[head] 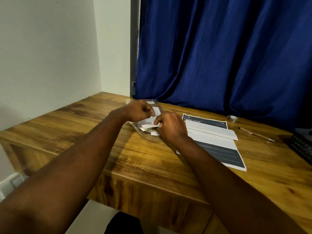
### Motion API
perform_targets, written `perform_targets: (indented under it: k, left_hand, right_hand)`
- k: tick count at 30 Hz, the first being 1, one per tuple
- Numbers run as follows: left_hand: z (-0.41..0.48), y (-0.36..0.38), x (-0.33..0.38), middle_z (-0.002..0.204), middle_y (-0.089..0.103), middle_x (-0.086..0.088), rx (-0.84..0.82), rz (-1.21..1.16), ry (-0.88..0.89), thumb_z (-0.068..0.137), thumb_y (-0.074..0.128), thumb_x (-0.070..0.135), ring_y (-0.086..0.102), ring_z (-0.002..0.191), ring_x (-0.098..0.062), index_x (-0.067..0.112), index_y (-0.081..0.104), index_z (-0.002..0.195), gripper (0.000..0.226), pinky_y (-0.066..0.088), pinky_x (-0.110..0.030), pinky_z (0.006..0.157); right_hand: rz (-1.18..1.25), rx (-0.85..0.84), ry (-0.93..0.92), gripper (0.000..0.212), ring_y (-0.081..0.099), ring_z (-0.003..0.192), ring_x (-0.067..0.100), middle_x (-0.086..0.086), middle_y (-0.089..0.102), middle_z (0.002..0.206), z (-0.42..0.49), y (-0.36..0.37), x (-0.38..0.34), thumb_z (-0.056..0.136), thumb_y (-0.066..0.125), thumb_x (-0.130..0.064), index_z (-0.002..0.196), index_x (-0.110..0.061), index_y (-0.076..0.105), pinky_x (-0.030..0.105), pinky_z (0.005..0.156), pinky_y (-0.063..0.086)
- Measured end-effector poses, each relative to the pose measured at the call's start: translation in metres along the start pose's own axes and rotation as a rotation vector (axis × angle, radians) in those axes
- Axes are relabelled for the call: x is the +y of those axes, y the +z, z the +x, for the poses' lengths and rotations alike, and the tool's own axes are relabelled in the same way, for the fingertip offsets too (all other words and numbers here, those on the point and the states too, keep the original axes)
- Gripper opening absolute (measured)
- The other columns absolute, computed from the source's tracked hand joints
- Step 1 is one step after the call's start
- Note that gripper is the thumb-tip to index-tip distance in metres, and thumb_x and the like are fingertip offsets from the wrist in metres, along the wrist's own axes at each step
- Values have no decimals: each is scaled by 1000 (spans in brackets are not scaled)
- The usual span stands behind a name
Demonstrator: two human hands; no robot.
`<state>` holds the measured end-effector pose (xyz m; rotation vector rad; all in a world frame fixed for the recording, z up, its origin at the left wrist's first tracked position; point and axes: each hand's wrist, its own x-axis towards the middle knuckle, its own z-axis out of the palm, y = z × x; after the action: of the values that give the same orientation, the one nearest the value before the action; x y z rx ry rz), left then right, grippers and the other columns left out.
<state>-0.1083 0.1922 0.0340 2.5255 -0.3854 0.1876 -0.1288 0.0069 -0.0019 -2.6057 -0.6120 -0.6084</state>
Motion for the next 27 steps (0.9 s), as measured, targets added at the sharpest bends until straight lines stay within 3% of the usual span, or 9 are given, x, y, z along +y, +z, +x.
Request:
perform_targets:
  k: [3,6,9,15,18,20,27]
  left_hand:
    - [-2,-6,-2,135,65,2,-176,-33,-75,101,61,25,57,120,-14,22,71,130,31,44,-36,103]
    - [-6,-10,-2,158,45,4,-351,-23,-121,89,70,35,41,142,-17,29,53,151,64,34,-38,117]
    - [-6,-5,-5,165,34,5,-358,66,-137,88,79,31,29,152,-20,30,41,158,79,28,-36,117]
    - [-3,-1,-15,166,34,3,-336,129,-144,85,83,38,29,153,-23,32,39,158,86,28,-43,122]
    - [-4,-2,-17,166,35,1,-321,95,-138,88,81,30,31,152,-23,30,42,157,79,29,-42,120]
    - [-4,-2,-20,165,36,2,-313,72,-142,91,79,27,31,152,-21,28,45,155,74,29,-39,119]
    - [-6,-4,-23,150,55,2,-331,105,-160,95,74,26,48,138,-19,28,54,149,57,39,-45,117]
  right_hand:
    - [20,-24,29,20,67,103,20,0,76,114,2,1,5,88,82,-18,106,-28,84,32,78,53]
    - [31,-15,88,17,68,102,20,-3,77,111,4,2,7,88,82,-17,100,-29,83,35,80,58]
    - [54,-17,120,13,69,96,17,-6,77,104,4,4,8,85,86,-19,94,-28,83,34,75,57]
    - [84,-94,70,22,66,100,16,-3,76,112,4,2,11,91,80,-17,111,-24,83,31,75,54]
    - [131,-206,8,26,65,108,15,-3,75,123,6,1,16,96,75,-21,122,-22,78,39,90,59]
    - [159,-240,-38,21,65,105,13,-4,76,121,5,-1,19,101,68,-27,118,-20,80,44,93,59]
    - [143,-80,-160,18,58,99,11,-9,70,108,1,-5,23,102,66,-27,114,-25,79,32,80,48]
